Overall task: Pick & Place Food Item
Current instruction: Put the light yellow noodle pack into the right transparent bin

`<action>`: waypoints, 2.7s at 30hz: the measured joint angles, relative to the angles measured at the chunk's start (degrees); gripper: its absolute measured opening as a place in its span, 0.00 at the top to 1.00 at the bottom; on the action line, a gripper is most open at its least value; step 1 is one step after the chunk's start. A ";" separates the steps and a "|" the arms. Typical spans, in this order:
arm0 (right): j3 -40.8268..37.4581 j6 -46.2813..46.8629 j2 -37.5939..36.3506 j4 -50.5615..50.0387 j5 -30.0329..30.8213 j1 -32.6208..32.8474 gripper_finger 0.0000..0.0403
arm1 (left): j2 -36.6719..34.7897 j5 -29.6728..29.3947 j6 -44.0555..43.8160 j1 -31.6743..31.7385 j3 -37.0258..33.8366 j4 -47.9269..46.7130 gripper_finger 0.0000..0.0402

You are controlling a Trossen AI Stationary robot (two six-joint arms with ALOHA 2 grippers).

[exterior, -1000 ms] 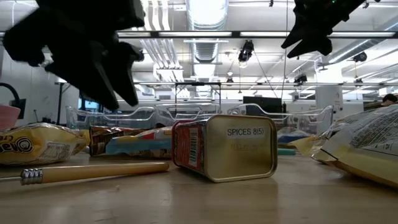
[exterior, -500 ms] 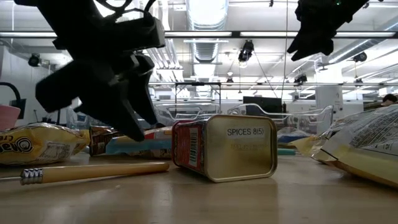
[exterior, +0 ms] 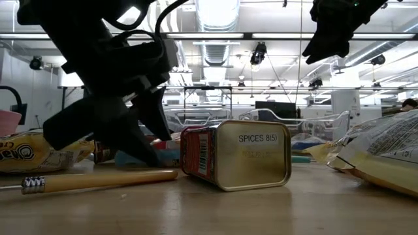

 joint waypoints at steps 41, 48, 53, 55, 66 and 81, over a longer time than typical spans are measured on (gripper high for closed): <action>-0.02 -22.22 -4.58 3.38 -13.33 3.26 0.47 | -14.36 1.98 -7.92 3.92 3.65 1.41 1.00; -0.02 -24.54 -2.72 8.94 -18.16 8.79 0.47 | -20.44 1.95 -14.37 6.99 3.69 1.46 1.00; -0.02 -24.21 0.51 14.36 -18.26 12.74 0.47 | -23.08 1.82 -19.84 9.49 3.72 2.30 1.00; -0.02 -24.07 2.31 16.79 -18.39 14.09 0.47 | -23.67 2.51 -21.03 10.36 3.72 3.56 1.00; -0.02 -24.19 11.66 25.76 -22.92 16.26 0.47 | -24.04 7.06 -24.49 12.83 4.01 8.73 1.00; -0.02 -24.12 19.46 35.73 -24.55 16.37 0.47 | -24.04 11.14 -24.53 13.36 4.09 13.05 1.00</action>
